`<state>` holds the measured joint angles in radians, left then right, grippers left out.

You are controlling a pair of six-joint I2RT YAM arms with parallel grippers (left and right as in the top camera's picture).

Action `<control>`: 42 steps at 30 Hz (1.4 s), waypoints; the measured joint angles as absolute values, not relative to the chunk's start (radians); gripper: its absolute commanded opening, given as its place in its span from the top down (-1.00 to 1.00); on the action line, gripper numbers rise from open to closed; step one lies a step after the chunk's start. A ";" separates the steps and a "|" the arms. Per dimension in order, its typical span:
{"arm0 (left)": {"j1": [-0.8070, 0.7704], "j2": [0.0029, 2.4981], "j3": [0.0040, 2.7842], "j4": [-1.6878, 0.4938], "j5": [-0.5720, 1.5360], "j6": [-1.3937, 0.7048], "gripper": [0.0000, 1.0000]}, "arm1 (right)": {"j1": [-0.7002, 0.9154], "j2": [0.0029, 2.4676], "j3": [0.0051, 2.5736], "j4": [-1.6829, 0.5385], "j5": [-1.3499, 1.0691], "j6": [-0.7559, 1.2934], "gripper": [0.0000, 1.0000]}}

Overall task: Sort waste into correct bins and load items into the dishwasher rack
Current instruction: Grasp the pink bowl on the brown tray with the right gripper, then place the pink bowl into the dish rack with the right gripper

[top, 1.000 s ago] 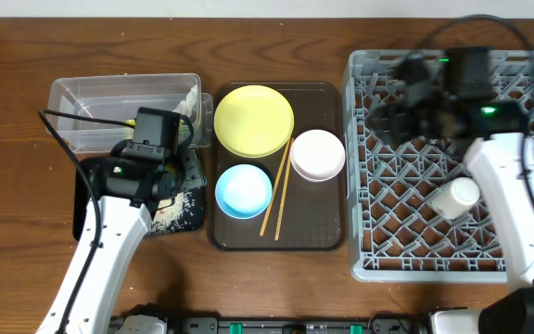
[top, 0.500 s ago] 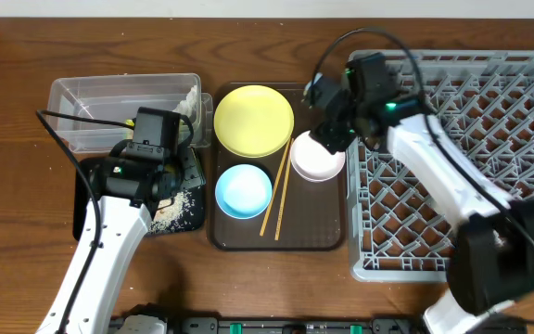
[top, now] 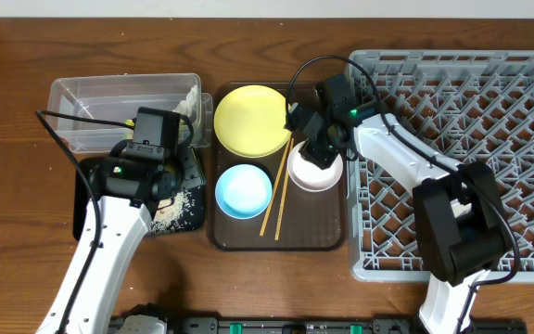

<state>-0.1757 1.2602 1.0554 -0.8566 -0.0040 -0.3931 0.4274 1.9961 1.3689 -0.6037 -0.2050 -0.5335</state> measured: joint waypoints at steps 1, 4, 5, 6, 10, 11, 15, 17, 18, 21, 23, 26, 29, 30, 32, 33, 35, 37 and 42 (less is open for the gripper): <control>-0.176 1.260 1.055 -0.857 -0.004 -0.393 -0.20 | 0.427 1.996 1.369 -0.605 -0.197 -0.532 0.20; -0.176 1.260 1.055 -0.857 -0.004 -0.393 -0.20 | 0.427 1.996 1.369 -0.624 -0.178 -0.534 0.55; -0.176 1.260 1.055 -0.858 -0.004 -0.393 -0.20 | 0.427 1.996 1.369 -0.634 -0.173 -0.531 0.67; -0.176 1.260 1.055 -0.859 -0.004 -0.393 -0.20 | 0.427 1.996 1.369 -0.642 -0.166 -0.529 0.78; -0.176 1.260 1.055 -0.860 -0.004 -0.393 -0.20 | 0.427 1.996 1.369 -0.658 -0.159 -0.527 0.98; -0.176 1.260 1.055 -0.860 -0.004 -0.393 -0.20 | 0.427 1.996 1.369 -0.657 -0.161 -0.527 0.98; -0.176 1.260 1.055 -0.860 -0.004 -0.393 -0.20 | 0.427 1.987 1.370 -0.661 -0.159 -0.496 0.98; -0.176 1.260 1.055 -0.860 -0.004 -0.393 -0.20 | 0.427 1.969 1.370 -0.661 -0.139 -0.479 0.98; -0.176 1.260 1.055 -0.860 -0.004 -0.393 -0.20 | 0.427 1.954 1.370 -0.661 -0.123 -0.475 0.98; -0.176 1.260 1.055 -0.860 -0.004 -0.393 -0.20 | 0.422 1.894 1.370 -0.650 -0.060 -0.467 0.98; -0.176 1.260 1.055 -0.860 -0.004 -0.393 -0.20 | 0.413 1.832 1.370 -0.633 -0.007 -0.464 0.98; -0.176 1.260 1.055 -0.860 -0.004 -0.393 -0.20 | 0.390 1.733 1.373 -0.583 0.070 -0.459 0.98; -0.176 1.260 1.055 -0.860 -0.004 -0.393 -0.20 | 0.362 1.652 1.379 -0.507 0.165 -0.457 0.98; -0.176 1.260 1.055 -0.860 -0.004 -0.393 -0.20 | 0.354 1.637 1.382 -0.478 0.200 -0.456 0.98; -0.176 1.260 1.055 -0.860 -0.004 -0.393 -0.20 | 0.334 1.622 1.386 -0.411 0.299 -0.456 0.98; -0.176 1.260 1.055 -0.860 -0.004 -0.393 -0.20 | 0.325 1.621 1.387 -0.379 0.358 -0.456 0.97; -0.176 1.260 1.055 -0.860 -0.004 -0.393 -0.21 | 0.311 1.629 1.386 -0.319 0.486 -0.455 0.98; -0.176 1.260 1.055 -0.860 -0.003 -0.393 -0.21 | 0.294 1.648 1.387 -0.249 0.606 -0.455 0.98; -0.176 1.260 1.055 -0.860 -0.004 -0.393 -0.20 | 0.260 1.739 1.388 -0.174 0.798 -0.453 0.98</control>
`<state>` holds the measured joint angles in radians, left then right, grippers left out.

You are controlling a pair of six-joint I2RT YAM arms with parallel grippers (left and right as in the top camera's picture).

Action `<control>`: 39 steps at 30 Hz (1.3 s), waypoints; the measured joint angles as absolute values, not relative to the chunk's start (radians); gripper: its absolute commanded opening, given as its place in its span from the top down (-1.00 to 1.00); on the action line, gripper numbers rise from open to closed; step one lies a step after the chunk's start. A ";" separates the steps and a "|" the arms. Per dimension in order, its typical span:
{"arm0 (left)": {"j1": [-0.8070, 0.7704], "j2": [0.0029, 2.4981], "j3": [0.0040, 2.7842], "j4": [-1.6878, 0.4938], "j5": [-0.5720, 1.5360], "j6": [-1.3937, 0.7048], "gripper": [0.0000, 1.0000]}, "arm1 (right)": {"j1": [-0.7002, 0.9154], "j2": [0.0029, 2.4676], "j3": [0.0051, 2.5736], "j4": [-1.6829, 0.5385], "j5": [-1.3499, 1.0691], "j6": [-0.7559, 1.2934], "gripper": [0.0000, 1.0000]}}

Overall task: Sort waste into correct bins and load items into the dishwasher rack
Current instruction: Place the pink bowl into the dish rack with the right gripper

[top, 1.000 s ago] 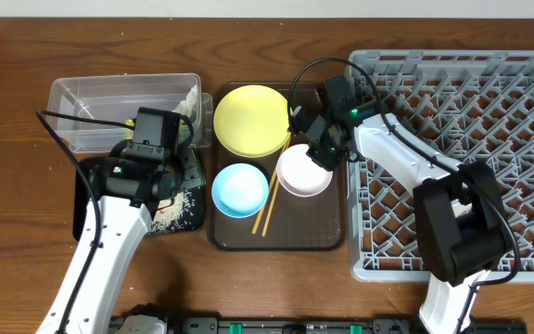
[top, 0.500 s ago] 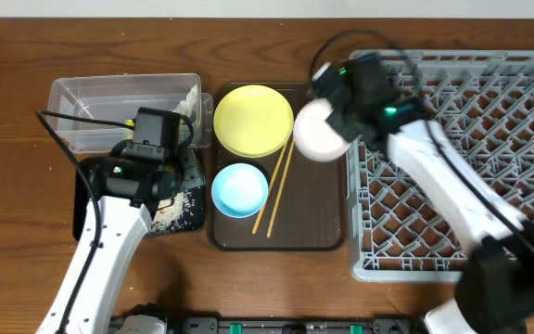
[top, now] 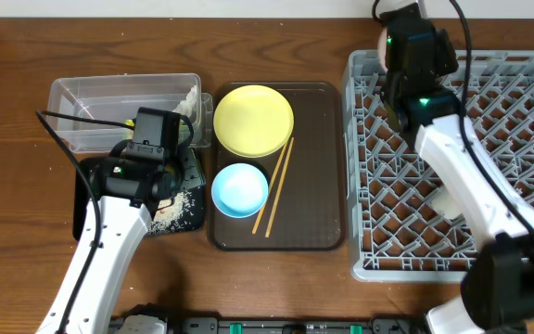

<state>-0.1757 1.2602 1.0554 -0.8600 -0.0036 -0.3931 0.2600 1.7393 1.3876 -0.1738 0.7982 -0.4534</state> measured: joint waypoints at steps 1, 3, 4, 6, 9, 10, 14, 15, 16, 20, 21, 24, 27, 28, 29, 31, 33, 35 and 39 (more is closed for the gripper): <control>-0.176 1.260 1.055 -0.860 -0.004 -0.393 -0.20 | 0.257 1.756 1.388 -0.174 0.815 -0.453 0.98; -0.176 1.260 1.055 -0.860 -0.004 -0.393 -0.21 | 0.256 1.808 1.388 -0.174 0.845 -0.453 0.98; -0.176 1.260 1.055 -0.860 -0.004 -0.393 -0.21 | 0.257 1.833 1.388 -0.175 0.853 -0.453 0.98; -0.176 1.260 1.055 -0.860 -0.003 -0.393 -0.21 | 0.258 1.876 1.388 -0.175 0.865 -0.453 0.98; -0.176 1.260 1.055 -0.860 -0.003 -0.393 -0.20 | 0.261 1.915 1.389 -0.162 0.895 -0.443 0.98; -0.176 1.260 1.055 -0.860 -0.004 -0.393 -0.21 | 0.262 1.916 1.391 -0.165 0.898 -0.434 0.98; -0.176 1.260 1.055 -0.860 -0.004 -0.393 -0.21 | 0.276 1.916 1.398 -0.191 0.910 -0.397 0.98; -0.176 1.260 1.055 -0.860 -0.003 -0.393 -0.20 | 0.279 1.916 1.399 -0.200 0.914 -0.389 0.98; -0.176 1.260 1.055 -0.860 -0.004 -0.393 -0.20 | 0.284 1.916 1.401 -0.212 0.917 -0.379 0.98; -0.176 1.260 1.055 -0.860 -0.004 -0.393 -0.20 | 0.302 1.916 1.408 -0.270 0.921 -0.335 0.98; -0.176 1.260 1.055 -0.860 -0.004 -0.393 -0.20 | 0.307 1.916 1.408 -0.285 0.920 -0.321 0.97; -0.176 1.260 1.055 -0.860 -0.004 -0.393 -0.21 | 0.324 1.915 1.409 -0.338 0.930 -0.269 0.97; -0.176 1.260 1.055 -0.860 -0.004 -0.393 -0.21 | 0.328 1.914 1.411 -0.397 0.934 -0.204 0.90; -0.176 1.260 1.055 -0.860 -0.004 -0.393 -0.21 | 0.330 1.914 1.411 -0.423 0.931 -0.181 0.85; -0.176 1.260 1.055 -0.860 -0.004 -0.393 -0.20 | 0.333 1.914 1.411 -0.449 0.926 -0.158 0.78; -0.176 1.260 1.055 -0.860 -0.004 -0.393 -0.20 | 0.340 1.910 1.411 -0.501 0.899 -0.122 0.60; -0.176 1.260 1.055 -0.860 -0.003 -0.393 -0.21 | 0.344 1.904 1.404 -0.551 0.854 -0.097 0.39; -0.176 1.260 1.055 -0.860 -0.004 -0.393 -0.21 | 0.344 1.884 1.397 -0.595 0.791 -0.076 0.06; -0.176 1.260 1.055 -0.860 -0.003 -0.393 -0.20 | 0.344 1.799 1.393 -0.644 0.668 -0.044 -0.44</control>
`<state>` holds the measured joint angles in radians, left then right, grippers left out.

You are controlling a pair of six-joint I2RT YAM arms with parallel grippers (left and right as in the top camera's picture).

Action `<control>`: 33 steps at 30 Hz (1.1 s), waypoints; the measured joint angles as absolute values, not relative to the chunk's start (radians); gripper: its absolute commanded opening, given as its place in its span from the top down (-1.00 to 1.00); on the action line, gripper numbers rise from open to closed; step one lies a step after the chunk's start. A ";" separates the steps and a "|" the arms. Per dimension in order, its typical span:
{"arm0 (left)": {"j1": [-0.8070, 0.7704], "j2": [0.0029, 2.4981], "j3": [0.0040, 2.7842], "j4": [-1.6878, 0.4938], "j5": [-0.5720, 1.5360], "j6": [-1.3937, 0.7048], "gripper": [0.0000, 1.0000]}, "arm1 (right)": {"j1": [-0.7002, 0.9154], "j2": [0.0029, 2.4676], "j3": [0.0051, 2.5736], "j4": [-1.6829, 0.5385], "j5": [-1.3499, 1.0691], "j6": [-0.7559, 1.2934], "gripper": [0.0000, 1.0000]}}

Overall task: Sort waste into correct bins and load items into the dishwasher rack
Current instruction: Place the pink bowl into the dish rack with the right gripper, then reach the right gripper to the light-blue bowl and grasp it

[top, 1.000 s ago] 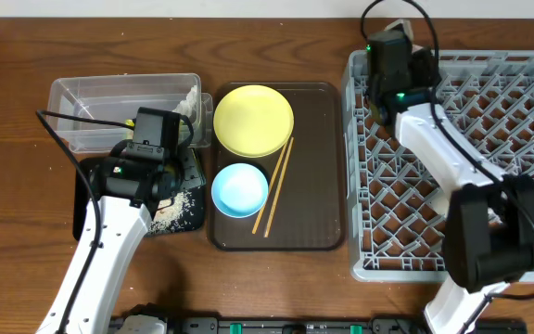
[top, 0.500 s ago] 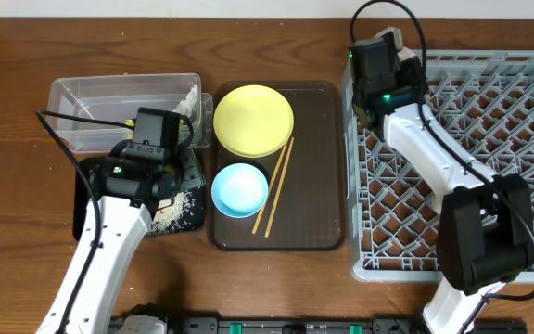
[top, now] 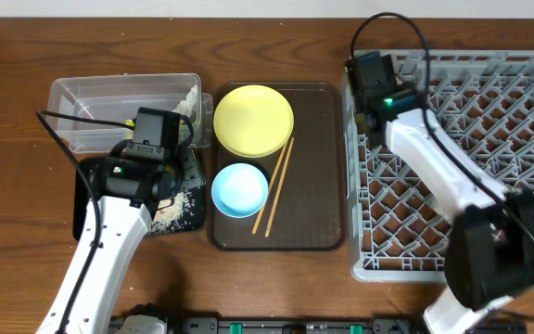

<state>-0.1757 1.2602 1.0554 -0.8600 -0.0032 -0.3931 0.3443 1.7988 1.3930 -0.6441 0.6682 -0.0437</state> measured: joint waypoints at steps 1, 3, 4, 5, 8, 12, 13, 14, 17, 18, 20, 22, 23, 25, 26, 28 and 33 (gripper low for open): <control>-0.176 1.260 1.055 -0.860 -0.003 -0.393 -0.20 | 0.345 1.768 1.393 -0.649 0.639 -0.043 -0.45; -0.176 1.260 1.055 -0.860 -0.003 -0.393 -0.20 | 0.345 1.710 1.393 -0.653 0.584 -0.039 -0.43; -0.176 1.260 1.055 -0.860 -0.003 -0.393 -0.21 | 0.345 1.681 1.393 -0.655 0.545 -0.037 -0.42; -0.176 1.260 1.055 -0.860 -0.004 -0.393 -0.21 | 0.345 1.661 1.393 -0.657 0.511 -0.036 -0.41; -0.176 1.260 1.055 -0.860 -0.004 -0.393 -0.21 | 0.345 1.613 1.393 -0.664 0.349 -0.033 -0.33; -0.176 1.260 1.055 -0.864 -0.008 -0.393 -0.21 | 0.352 1.610 1.393 -0.690 0.080 -0.026 -0.19; -0.175 1.260 1.055 -0.869 -0.013 -0.393 -0.20 | 0.357 1.613 1.393 -0.699 0.032 -0.025 -0.20; -0.173 1.260 1.055 -0.876 -0.020 -0.393 -0.21 | 0.364 1.617 1.393 -0.707 -0.007 -0.022 -0.21; -0.148 1.260 1.055 -0.899 -0.033 -0.394 -0.21 | 0.397 1.629 1.393 -0.728 -0.096 -0.017 -0.23; -0.127 1.258 1.055 -0.908 -0.033 -0.395 -0.21 | 0.414 1.636 1.393 -0.731 -0.114 -0.015 -0.24; -0.084 1.250 1.055 -0.920 -0.037 -0.396 -0.21 | 0.448 1.652 1.393 -0.734 -0.140 -0.013 -0.24; -0.039 1.237 1.055 -0.926 -0.038 -0.396 -0.21 | 0.487 1.680 1.393 -0.735 -0.160 -0.011 -0.24; -0.012 1.229 1.055 -0.931 -0.038 -0.397 -0.21 | 0.507 1.697 1.393 -0.734 -0.166 -0.010 -0.24; 0.031 1.218 1.055 -0.940 -0.038 -0.397 -0.21 | 0.544 1.736 1.393 -0.735 -0.176 -0.010 -0.24; 0.048 1.216 1.055 -0.942 -0.038 -0.397 -0.21 | 0.566 1.758 1.393 -0.734 -0.181 -0.009 -0.24; 0.074 1.215 1.055 -0.946 -0.038 -0.397 -0.21 | 0.598 1.798 1.393 -0.734 -0.188 -0.003 -0.23; 0.089 1.215 1.055 -0.947 -0.037 -0.397 -0.21 | 0.665 1.901 1.393 -0.731 -0.194 0.041 -0.15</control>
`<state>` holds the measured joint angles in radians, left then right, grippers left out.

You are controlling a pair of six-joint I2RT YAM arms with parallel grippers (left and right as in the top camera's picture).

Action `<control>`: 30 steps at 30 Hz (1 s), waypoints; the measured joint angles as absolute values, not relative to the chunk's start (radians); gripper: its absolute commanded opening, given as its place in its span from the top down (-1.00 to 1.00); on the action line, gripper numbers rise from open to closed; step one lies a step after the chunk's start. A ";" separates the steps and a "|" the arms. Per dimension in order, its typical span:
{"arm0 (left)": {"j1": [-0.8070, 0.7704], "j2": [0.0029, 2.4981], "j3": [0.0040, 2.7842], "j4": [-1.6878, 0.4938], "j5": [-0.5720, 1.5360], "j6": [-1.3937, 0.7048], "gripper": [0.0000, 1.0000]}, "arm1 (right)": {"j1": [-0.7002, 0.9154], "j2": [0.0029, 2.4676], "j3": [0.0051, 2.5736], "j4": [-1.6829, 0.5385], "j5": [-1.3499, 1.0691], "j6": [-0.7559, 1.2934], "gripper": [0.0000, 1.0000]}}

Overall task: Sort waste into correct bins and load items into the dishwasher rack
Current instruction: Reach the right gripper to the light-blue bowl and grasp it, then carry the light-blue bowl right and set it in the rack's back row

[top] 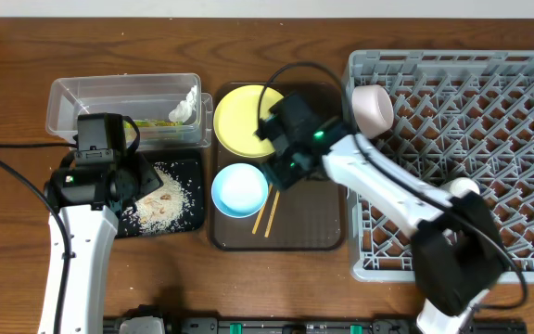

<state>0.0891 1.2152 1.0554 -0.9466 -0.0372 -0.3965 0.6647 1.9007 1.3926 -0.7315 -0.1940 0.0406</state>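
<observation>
On the brown tray (323,232) lie a yellow plate (244,125), a light-blue bowl (239,190) and wooden chopsticks (269,213). My right gripper (279,172) hangs over the chopsticks' upper half beside the bowl, its fingers apparently spread and empty. A pink cup (372,107) lies in the far-left corner of the grey dishwasher rack (471,186). My left gripper (130,181) sits at the left edge of the black tray of spilled rice (170,190); its jaws are hidden from above.
A clear plastic bin (91,97) holding scraps and crumpled white waste stands behind the black tray. The rack fills the right side of the wooden table. The left arm's cable trails off to the left.
My right gripper has gone from the rack's far-left edge to over the chopsticks on the brown tray; the pink cup now shows in the rack. The left arm has shifted left, uncovering the rice.
At first my right gripper was at the pink cup on the brown tray. Then the cup was gone from the tray and the gripper was over the rack's far-left corner, then at its left edge. Now the cup rests in the rack.
</observation>
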 measured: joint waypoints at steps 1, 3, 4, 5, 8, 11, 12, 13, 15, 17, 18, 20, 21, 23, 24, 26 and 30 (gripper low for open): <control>0.089 1.215 1.055 -0.947 -0.037 -0.396 -0.21 | 0.677 1.924 1.393 -0.727 -0.195 0.055 -0.12; 0.089 1.215 1.055 -0.948 -0.037 -0.397 -0.21 | 0.696 1.958 1.393 -0.713 -0.196 0.081 -0.03; 0.089 1.215 1.055 -0.949 -0.037 -0.397 -0.22 | 0.699 1.967 1.393 -0.709 -0.196 0.085 0.00; 0.089 1.215 1.055 -0.951 -0.038 -0.397 -0.21 | 0.704 1.981 1.393 -0.699 -0.199 0.097 0.05; 0.089 1.215 1.055 -0.955 -0.037 -0.397 -0.21 | 0.713 2.002 1.393 -0.676 -0.199 0.118 0.31; 0.089 1.215 1.055 -0.958 -0.037 -0.397 -0.21 | 0.716 2.004 1.393 -0.656 -0.194 0.141 0.54; 0.089 1.215 1.055 -0.958 -0.036 -0.397 -0.22 | 0.716 2.004 1.393 -0.652 -0.194 0.147 0.63; 0.089 1.215 1.055 -0.958 -0.034 -0.397 -0.21 | 0.715 2.004 1.393 -0.652 -0.192 0.150 0.69; 0.089 1.215 1.055 -0.958 -0.033 -0.397 -0.22 | 0.715 2.004 1.393 -0.655 -0.186 0.162 0.72; 0.089 1.215 1.055 -0.959 -0.033 -0.397 -0.21 | 0.715 2.004 1.393 -0.665 -0.170 0.182 0.70; 0.089 1.215 1.055 -0.958 -0.033 -0.397 -0.21 | 0.715 2.004 1.393 -0.672 -0.156 0.195 0.70; 0.089 1.215 1.055 -0.958 -0.033 -0.397 -0.21 | 0.715 2.004 1.393 -0.682 -0.133 0.218 0.71; 0.089 1.215 1.055 -0.958 -0.033 -0.397 -0.22 | 0.715 2.004 1.393 -0.683 -0.123 0.227 0.74; 0.089 1.215 1.055 -0.959 -0.033 -0.397 -0.21 | 0.715 2.004 1.393 -0.683 -0.111 0.238 0.85; 0.089 1.215 1.055 -0.958 -0.033 -0.397 -0.21 | 0.715 2.004 1.393 -0.684 -0.107 0.244 0.87; 0.089 1.215 1.055 -0.958 -0.033 -0.397 -0.22 | 0.715 2.004 1.393 -0.683 -0.099 0.254 0.95; 0.089 1.215 1.055 -0.958 -0.033 -0.397 -0.21 | 0.715 2.004 1.393 -0.679 -0.096 0.263 0.98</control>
